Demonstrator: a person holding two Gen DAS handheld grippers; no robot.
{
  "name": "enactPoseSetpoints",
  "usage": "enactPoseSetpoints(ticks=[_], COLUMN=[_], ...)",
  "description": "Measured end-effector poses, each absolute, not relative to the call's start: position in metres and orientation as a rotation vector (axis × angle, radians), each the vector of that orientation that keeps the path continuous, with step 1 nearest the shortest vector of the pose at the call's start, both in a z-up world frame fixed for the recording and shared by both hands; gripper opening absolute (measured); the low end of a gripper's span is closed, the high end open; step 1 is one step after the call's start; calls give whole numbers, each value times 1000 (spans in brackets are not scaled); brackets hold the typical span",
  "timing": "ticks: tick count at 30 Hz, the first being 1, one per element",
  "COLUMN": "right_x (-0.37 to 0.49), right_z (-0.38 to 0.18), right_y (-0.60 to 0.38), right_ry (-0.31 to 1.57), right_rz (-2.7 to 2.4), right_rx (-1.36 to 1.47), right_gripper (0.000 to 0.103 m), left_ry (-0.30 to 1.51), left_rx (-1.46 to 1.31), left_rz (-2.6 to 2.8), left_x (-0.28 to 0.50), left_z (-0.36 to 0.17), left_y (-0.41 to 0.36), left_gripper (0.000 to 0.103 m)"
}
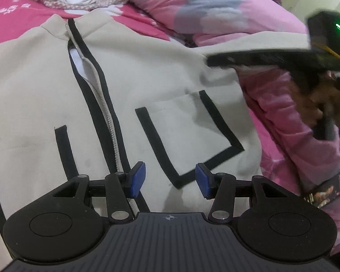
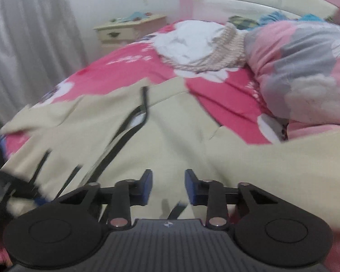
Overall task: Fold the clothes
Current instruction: 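Move the right gripper to the hoodie collar edge and grasp it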
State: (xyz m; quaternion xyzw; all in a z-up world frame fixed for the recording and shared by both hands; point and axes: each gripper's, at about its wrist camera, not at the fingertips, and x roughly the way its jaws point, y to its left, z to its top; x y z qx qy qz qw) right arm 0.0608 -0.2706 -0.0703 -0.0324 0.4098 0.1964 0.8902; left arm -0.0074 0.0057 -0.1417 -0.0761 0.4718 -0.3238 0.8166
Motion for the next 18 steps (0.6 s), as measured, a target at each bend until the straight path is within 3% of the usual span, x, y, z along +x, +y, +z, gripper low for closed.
enactPoseSetpoints(ticks=[11,14,17,18], right_x=[147,149,161,170], right_z=[-171,-149,-120,-114], right_y=[-243,-237,-239,-238], right_ry=[923,922,880,853], right_rz=[352,393,419,400], right_rx=[61,54,102,77], right_gripper=[25,30,44,45], left_ry=[1027,1031,1034,1034], left_rx=[-149,-158,-147,-147], left_rz=[-685,-702,-721,-723], left_x=[7,8,8,8], left_z=[-161,-162,-163,-164], left_y=[5,8,9,9], left_gripper=[49,49,49,49])
